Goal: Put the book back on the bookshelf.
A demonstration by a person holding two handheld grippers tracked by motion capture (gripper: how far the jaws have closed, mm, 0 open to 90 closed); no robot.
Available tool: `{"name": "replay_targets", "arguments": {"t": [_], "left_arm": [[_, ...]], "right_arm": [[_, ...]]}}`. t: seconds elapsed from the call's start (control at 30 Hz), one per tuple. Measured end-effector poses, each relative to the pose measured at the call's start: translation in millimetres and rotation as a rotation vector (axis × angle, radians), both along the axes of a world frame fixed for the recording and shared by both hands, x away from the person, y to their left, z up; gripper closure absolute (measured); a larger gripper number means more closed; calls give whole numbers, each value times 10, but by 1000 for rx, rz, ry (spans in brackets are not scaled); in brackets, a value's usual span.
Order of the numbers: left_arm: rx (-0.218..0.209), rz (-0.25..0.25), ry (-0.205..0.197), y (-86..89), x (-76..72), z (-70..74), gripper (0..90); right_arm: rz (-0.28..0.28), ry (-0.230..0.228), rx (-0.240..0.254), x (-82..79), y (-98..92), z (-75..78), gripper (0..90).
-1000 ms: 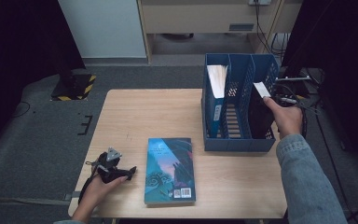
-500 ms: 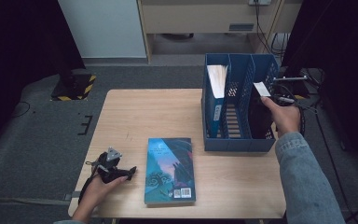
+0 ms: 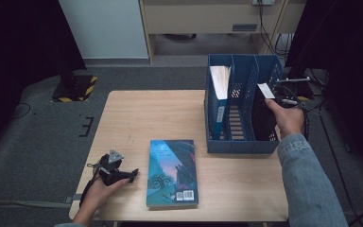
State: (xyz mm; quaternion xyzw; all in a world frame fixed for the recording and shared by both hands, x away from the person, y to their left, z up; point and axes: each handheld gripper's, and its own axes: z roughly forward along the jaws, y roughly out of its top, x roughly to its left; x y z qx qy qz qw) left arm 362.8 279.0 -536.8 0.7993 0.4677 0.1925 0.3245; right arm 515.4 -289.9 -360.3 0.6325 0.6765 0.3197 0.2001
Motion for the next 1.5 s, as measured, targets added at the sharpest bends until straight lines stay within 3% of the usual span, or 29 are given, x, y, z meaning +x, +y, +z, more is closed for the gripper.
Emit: {"name": "replay_targets", "arguments": {"t": [0.17, 0.53, 0.97, 1.2, 1.5], "left_arm": [[0, -1, 0, 0, 0, 0, 0], [-1, -1, 0, 0, 1, 0, 0], [2, -5, 4, 2, -2, 4, 0], [2, -7, 4, 2, -1, 3, 0], [6, -12, 7, 6, -2, 6, 0]], "right_arm": [[-22, 7, -27, 10, 29, 29, 516], [-64, -1, 15, 91, -46, 53, 528], [-65, -50, 2, 202, -15, 172, 530], [-69, -51, -32, 313, 78, 129, 530], [-103, -51, -24, 389, 72, 91, 529]]}}
